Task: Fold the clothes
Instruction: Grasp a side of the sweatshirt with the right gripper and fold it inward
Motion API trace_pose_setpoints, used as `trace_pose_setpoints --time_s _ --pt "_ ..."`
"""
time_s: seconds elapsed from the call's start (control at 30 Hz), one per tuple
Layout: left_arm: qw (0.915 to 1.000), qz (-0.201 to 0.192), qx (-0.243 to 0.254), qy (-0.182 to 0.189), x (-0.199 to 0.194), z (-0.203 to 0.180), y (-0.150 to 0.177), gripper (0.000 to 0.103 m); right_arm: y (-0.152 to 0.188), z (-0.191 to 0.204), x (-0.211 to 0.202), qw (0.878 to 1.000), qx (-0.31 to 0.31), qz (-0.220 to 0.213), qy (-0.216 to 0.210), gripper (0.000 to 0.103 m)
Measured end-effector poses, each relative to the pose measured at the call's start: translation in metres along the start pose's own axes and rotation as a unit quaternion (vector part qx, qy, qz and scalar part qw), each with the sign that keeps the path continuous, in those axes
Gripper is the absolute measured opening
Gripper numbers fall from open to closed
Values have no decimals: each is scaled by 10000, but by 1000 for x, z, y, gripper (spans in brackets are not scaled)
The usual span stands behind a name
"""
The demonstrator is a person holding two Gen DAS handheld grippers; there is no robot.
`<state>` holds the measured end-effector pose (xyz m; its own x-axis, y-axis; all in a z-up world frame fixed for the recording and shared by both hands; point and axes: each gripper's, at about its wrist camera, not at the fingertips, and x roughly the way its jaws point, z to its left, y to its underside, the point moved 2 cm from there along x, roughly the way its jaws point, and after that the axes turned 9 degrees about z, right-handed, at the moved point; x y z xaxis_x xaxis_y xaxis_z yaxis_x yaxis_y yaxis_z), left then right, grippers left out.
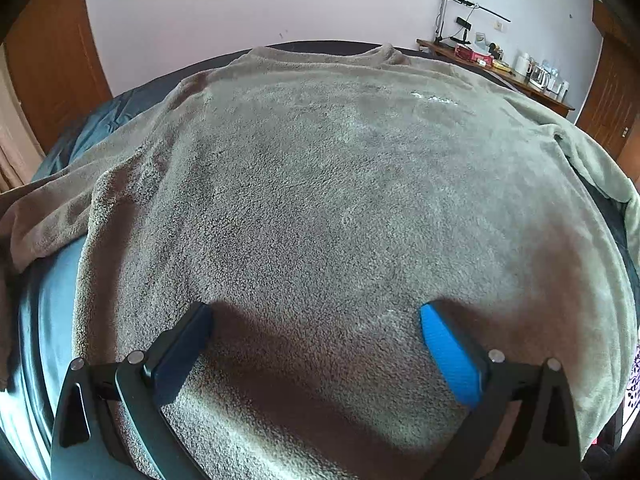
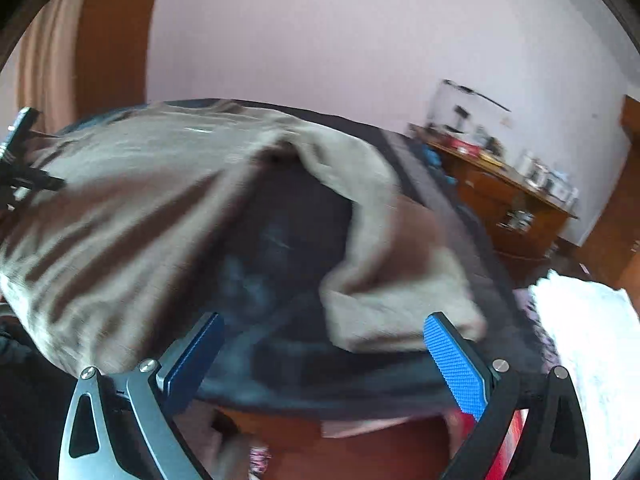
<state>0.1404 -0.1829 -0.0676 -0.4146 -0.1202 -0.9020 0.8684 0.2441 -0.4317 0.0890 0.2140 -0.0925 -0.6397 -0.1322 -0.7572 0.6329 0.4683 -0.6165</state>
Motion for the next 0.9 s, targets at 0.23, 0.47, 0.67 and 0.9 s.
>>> trace_pose_setpoints --time_s 0.23,0.47,0.67,0.9 --pt "10000 -2 -4 -4 0 0 -1 103 2 -26 27 9996 101 99 -232 80" --pt "10000 -10 -7 -3 2 0 -1 103 1 -32 43 9989 219 131 -397 67" --pt "10000 -12 -6 0 3 1 -1 103 5 -18 31 9985 -265 -126 455 66" --pt "10000 -15 -3 5 2 1 -1 103 -4 -4 34 9921 -972 -346 715 66"
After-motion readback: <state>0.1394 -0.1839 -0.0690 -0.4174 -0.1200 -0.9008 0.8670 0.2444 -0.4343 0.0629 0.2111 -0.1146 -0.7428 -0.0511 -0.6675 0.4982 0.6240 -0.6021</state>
